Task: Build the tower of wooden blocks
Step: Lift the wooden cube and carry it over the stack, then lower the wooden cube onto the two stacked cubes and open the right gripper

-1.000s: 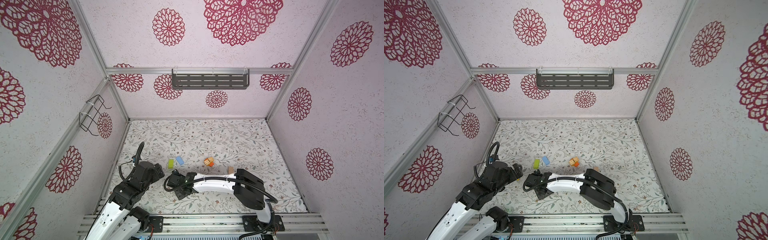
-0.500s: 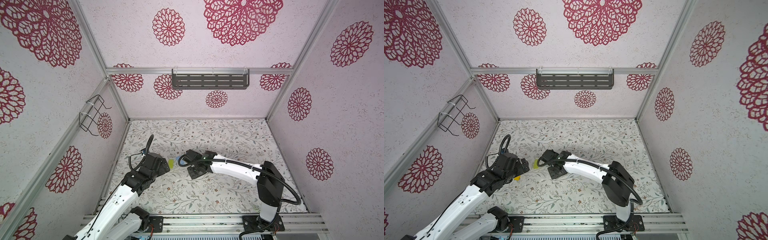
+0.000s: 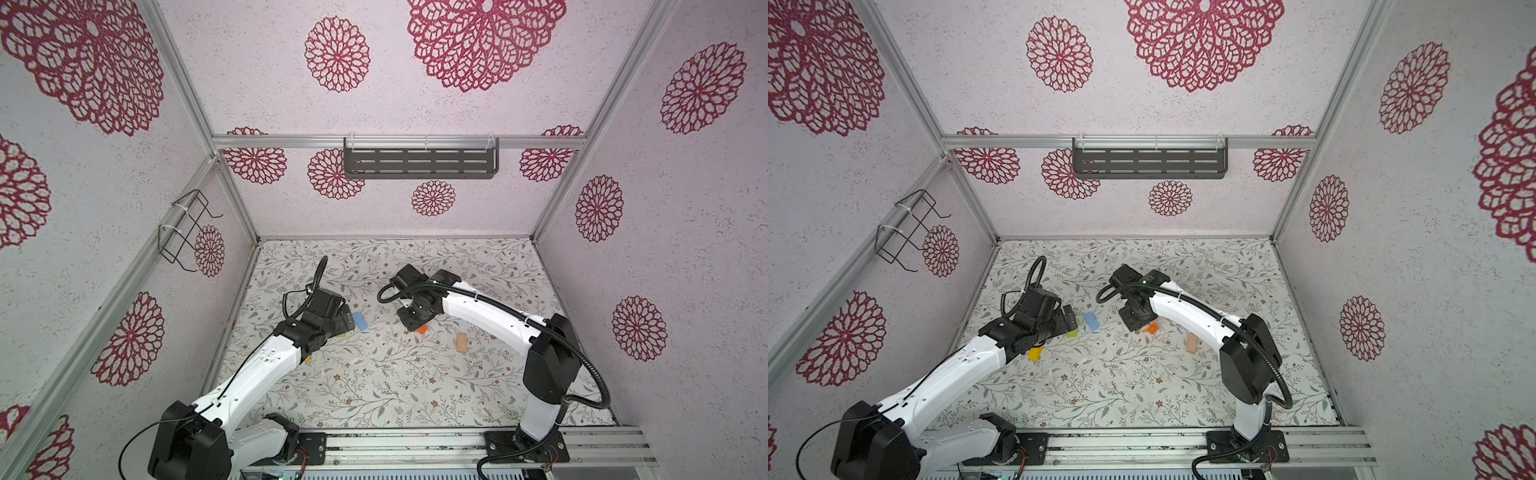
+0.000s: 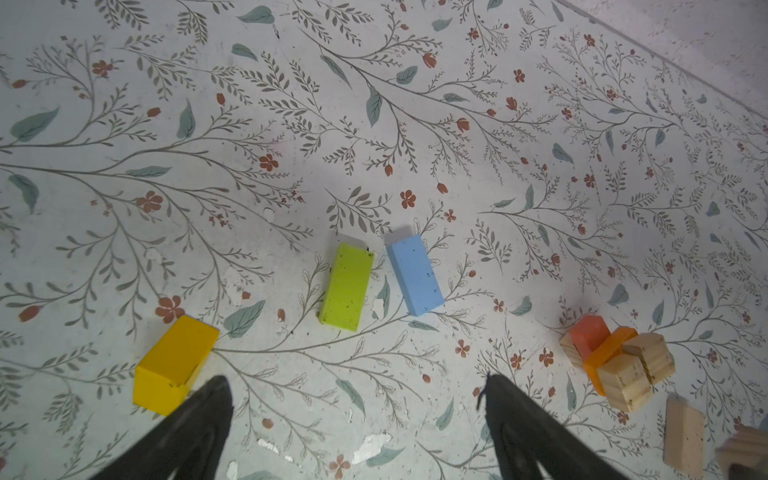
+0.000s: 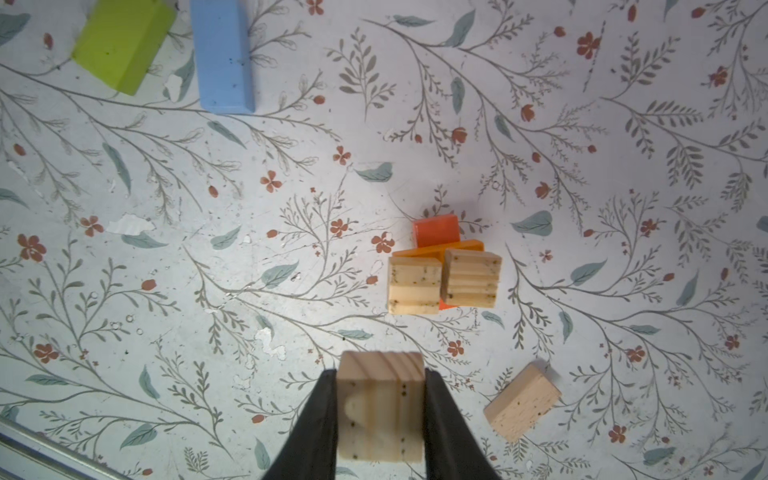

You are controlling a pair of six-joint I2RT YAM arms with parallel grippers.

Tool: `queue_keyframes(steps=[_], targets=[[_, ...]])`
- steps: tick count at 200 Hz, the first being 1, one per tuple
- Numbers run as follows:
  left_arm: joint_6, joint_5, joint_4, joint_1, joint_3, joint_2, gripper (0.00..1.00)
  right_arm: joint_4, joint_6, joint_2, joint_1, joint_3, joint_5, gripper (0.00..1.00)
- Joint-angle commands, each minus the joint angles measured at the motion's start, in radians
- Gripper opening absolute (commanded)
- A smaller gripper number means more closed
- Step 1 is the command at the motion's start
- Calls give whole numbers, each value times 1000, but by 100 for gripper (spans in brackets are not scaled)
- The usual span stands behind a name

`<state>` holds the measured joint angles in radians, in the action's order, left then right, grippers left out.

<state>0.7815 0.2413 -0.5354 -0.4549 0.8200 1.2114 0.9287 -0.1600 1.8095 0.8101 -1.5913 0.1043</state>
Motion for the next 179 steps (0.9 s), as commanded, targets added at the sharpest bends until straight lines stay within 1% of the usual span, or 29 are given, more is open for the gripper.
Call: queue_keyframes(steps=[1, 29, 83, 116, 179], targets=[[-19, -29, 82, 13, 21, 40, 97, 30, 79, -10, -35, -24, -20, 31], [-31, -48, 108, 22, 39, 99, 97, 23, 103, 14, -65, -27, -33, 31], [-33, -76, 154, 31, 46, 177, 97, -20, 99, 56, -93, -28, -68, 31], [-34, -86, 170, 38, 39, 196, 97, -23, 100, 92, -97, -44, -73, 31], [-39, -103, 185, 56, 32, 207, 97, -33, 100, 99, -113, -43, -82, 32]])
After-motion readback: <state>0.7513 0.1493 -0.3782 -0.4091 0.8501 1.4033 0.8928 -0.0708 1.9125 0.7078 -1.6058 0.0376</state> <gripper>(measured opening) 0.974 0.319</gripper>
